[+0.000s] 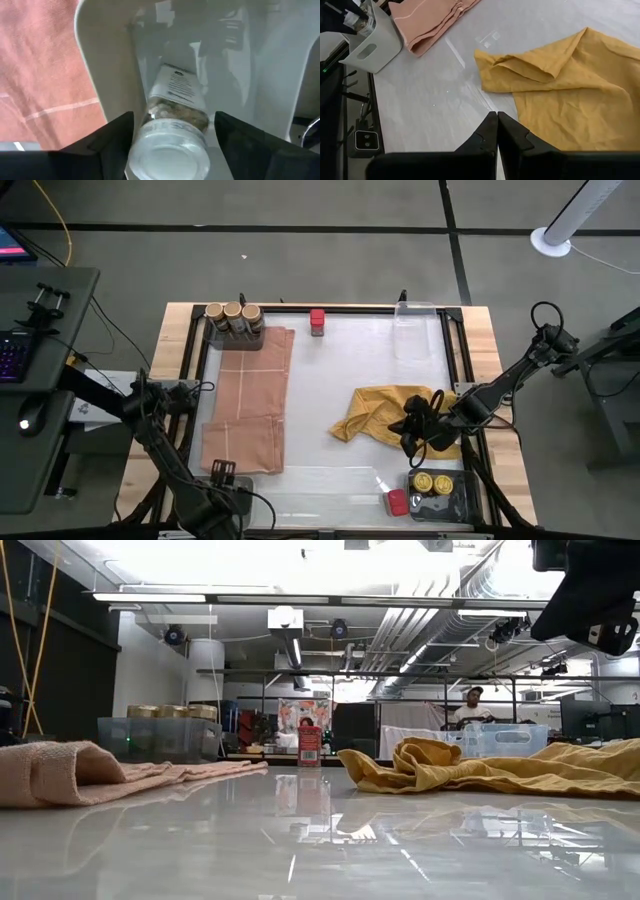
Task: Sort spices by type
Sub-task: Put the white seasoning bottle into the gray bin
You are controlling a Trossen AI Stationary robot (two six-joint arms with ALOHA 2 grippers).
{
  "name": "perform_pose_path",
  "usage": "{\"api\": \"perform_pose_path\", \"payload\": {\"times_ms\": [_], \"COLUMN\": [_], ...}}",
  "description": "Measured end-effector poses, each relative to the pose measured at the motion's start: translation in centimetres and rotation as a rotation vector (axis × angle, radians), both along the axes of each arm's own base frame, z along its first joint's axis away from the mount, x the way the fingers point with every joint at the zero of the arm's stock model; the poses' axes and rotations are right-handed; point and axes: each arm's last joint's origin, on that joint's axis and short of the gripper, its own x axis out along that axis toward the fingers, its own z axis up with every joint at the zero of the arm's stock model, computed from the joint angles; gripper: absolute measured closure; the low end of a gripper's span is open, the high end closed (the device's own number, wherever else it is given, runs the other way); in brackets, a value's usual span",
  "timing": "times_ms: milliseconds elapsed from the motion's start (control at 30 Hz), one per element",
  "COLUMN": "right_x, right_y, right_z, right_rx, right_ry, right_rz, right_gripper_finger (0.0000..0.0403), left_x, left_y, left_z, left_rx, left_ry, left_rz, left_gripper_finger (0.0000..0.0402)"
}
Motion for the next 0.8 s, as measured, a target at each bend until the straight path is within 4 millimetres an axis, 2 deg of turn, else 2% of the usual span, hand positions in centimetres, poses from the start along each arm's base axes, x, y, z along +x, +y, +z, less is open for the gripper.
{"api": "perform_pose_path", "payload": {"times_ms": [300, 633, 733, 800], "right_x": [0.0, 0.0, 0.0, 0.0], "right_y": [0.0, 0.0, 0.0, 0.0], "right_z": [0.0, 0.0, 0.0, 0.0], "right_rx": [-0.003, -0.007, -0.016, -0.021], "right_ry": [0.010, 0.010, 0.011, 0.012], "right_rz": [0.026, 0.029, 0.036, 0.040], "right_gripper_finger": [0.0403, 0.0403, 0.0403, 0.0403], "left_x": [-0.2, 0.1, 0.7, 1.4], "left_y": [0.7, 2.7, 2.4, 1.9], "left_z": [0.5, 6.4, 6.5, 6.0], "left_rx": [0.022, -0.023, -0.075, -0.128], "left_ry": [0.064, -0.209, -0.251, -0.254], "left_rz": [-0.009, -0.043, -0.058, -0.089], "left_gripper_finger": [0.0124, 0.0123, 0.0141, 0.0178]}}
